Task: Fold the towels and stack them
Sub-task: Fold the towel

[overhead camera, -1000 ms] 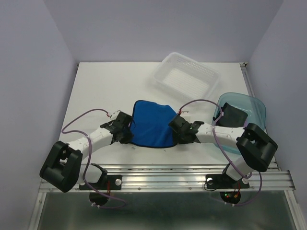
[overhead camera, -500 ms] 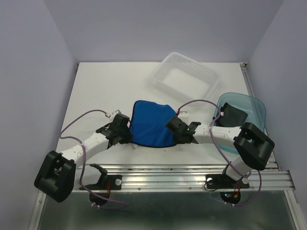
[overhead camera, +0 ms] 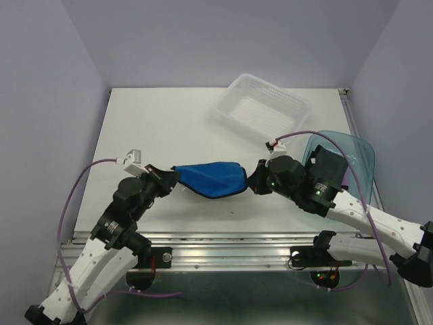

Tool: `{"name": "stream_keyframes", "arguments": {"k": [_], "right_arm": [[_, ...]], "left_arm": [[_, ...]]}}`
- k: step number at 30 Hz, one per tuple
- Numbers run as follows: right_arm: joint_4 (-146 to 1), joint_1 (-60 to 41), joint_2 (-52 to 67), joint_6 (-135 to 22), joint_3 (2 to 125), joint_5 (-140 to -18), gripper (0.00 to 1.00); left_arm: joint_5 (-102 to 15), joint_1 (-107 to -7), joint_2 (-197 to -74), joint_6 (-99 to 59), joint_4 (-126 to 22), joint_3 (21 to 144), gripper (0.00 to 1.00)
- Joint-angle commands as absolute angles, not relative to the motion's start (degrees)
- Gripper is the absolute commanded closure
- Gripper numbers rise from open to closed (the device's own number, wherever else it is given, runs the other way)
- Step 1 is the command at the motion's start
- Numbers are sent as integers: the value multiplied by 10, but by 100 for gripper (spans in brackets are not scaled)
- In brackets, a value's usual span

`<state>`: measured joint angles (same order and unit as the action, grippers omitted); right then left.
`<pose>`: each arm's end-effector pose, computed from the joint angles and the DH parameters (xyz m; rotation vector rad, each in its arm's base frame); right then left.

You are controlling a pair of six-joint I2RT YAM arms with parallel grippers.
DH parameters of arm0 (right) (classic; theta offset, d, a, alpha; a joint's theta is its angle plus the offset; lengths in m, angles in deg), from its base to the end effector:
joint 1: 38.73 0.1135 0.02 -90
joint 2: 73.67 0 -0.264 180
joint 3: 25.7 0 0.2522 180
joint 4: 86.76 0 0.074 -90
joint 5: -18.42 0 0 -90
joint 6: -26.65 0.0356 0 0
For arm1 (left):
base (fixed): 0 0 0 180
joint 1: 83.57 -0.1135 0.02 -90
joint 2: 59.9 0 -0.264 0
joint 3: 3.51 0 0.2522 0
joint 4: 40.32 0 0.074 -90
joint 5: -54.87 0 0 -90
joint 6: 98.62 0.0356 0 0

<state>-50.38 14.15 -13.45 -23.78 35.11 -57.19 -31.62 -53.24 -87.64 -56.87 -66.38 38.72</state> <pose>0.1453 0.1773 0.2818 -0.1159 2.2429 0.6326 0.1201 -0.0677 0.2775 -0.3373 1.8394 -0.9217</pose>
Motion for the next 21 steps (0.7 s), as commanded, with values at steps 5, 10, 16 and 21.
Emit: {"name": "stream_keyframes", "arguments": {"k": [5, 10, 16, 21], "right_arm": [[-539, 146, -268, -250, 412, -763, 99], [-537, 145, -306, -231, 419, -771, 99], [-496, 146, -291, -224, 420, -651, 99], [-492, 142, -201, -234, 426, -508, 99]], "left_arm": [[-366, -530, -732, -552, -664, 486, 100], [-376, -530, -722, -549, -672, 524, 100], [-296, -530, -768, -606, -699, 493, 100], [-234, -530, -863, -642, -658, 445, 100]]}}
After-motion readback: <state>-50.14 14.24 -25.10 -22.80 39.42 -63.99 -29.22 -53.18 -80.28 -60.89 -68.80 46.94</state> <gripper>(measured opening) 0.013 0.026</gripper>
